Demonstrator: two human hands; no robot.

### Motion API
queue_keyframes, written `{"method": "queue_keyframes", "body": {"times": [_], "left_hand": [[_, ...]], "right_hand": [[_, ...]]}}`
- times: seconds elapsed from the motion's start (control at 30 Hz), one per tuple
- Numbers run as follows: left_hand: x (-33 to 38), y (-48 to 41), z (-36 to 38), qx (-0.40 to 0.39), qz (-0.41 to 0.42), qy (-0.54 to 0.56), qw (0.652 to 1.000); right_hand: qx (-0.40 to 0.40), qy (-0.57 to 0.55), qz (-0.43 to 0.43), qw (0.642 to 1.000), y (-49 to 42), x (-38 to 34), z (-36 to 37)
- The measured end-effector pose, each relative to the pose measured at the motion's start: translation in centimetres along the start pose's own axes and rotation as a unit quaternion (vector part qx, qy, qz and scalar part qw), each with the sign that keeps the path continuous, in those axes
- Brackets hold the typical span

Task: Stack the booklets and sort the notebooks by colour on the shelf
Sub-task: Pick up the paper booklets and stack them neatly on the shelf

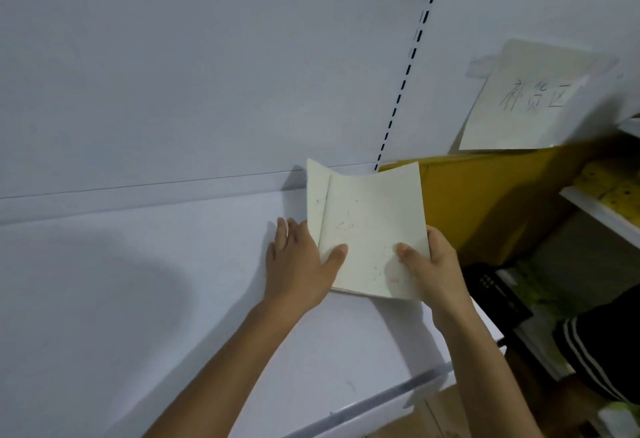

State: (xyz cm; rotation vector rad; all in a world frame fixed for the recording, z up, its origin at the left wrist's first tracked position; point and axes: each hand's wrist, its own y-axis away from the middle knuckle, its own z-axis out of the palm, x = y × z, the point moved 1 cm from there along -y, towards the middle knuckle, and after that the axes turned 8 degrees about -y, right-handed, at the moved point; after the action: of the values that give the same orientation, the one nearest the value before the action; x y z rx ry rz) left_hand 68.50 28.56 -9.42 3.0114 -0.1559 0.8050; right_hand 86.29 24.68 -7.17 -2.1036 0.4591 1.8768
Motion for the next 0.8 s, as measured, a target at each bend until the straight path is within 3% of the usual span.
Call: {"method": "queue_keyframes", "body": {"times": [0.1, 0.43, 0.6, 0.8], "left_hand": [[0.0, 0.1, 1.8, 0.011, 0.013, -0.111, 0.994], [-0.5, 0.1, 2.0, 0.020, 0.036, -0.121, 0.992], [-0.6, 0.2, 1.9, 0.047, 0.038, -0.088, 0.994], [-0.3, 0.1, 2.1, 0.090, -0.001, -0.089, 0.992]], "right_hand": [[-0.028, 0.053, 0.009, 0.998, -2.5, 0.7, 0.0], [-0.140, 0.134, -0.053, 0.980, -7.0, 1.3, -0.6], [-0.195, 0.238, -0.124, 0.943, -8.5, 1.1, 0.2], [-0.268, 0.267, -0.108, 0.919, -8.8, 1.6, 0.2]]}}
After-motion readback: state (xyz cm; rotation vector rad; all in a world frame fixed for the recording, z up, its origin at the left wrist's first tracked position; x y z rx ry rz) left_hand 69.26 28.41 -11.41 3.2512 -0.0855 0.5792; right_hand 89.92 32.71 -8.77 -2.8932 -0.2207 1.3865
